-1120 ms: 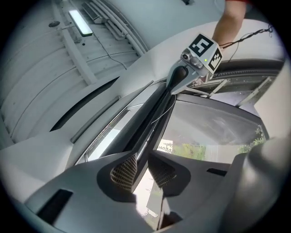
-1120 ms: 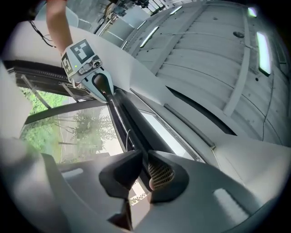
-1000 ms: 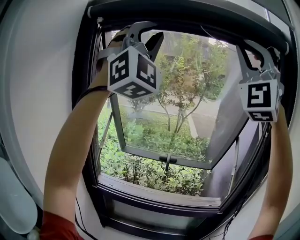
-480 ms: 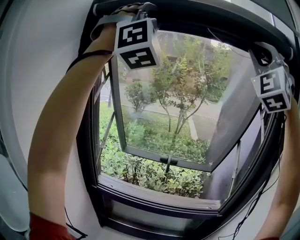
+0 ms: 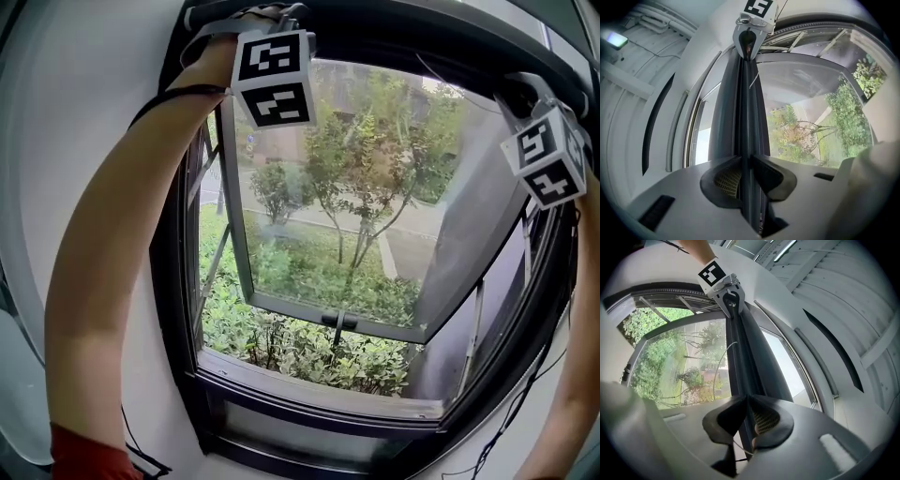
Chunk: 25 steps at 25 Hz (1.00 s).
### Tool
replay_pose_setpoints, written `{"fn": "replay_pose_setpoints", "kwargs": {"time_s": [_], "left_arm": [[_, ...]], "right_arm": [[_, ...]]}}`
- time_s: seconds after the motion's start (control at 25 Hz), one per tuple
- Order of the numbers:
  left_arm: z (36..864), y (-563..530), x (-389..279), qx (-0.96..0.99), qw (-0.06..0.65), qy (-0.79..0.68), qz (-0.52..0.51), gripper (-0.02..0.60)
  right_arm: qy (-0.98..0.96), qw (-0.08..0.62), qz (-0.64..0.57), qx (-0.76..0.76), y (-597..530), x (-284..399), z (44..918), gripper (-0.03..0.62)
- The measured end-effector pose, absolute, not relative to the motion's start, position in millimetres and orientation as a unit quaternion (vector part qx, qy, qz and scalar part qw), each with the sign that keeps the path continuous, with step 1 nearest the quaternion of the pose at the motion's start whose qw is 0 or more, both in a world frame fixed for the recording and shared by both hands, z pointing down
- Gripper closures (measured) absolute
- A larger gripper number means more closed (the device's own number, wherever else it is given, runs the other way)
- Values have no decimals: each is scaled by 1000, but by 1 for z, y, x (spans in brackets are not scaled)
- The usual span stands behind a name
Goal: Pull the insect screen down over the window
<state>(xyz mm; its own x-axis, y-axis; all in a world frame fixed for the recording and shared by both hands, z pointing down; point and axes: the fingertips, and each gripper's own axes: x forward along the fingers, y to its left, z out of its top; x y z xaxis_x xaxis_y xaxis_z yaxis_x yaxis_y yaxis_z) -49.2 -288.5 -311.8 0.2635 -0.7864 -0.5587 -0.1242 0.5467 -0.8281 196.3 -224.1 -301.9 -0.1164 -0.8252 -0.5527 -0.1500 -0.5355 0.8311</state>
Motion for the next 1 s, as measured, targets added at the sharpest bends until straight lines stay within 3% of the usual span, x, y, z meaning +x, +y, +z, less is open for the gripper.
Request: {"fn": "replay_pose_setpoints", "kwargs": {"time_s": [0.24, 0.56, 1.0], "left_arm": [[-311, -291, -49, -419, 673, 543, -276, 500], [-309, -293, -46, -428, 669, 519, -317, 518], [-313, -292, -46, -456, 649, 514, -327, 532]], "right_arm": [[-407, 286, -623, 604, -225, 196, -303, 548], [-404, 374, -585, 595, -235, 198, -303, 549], [-379, 379, -606, 588, -231, 189, -307, 553]]}}
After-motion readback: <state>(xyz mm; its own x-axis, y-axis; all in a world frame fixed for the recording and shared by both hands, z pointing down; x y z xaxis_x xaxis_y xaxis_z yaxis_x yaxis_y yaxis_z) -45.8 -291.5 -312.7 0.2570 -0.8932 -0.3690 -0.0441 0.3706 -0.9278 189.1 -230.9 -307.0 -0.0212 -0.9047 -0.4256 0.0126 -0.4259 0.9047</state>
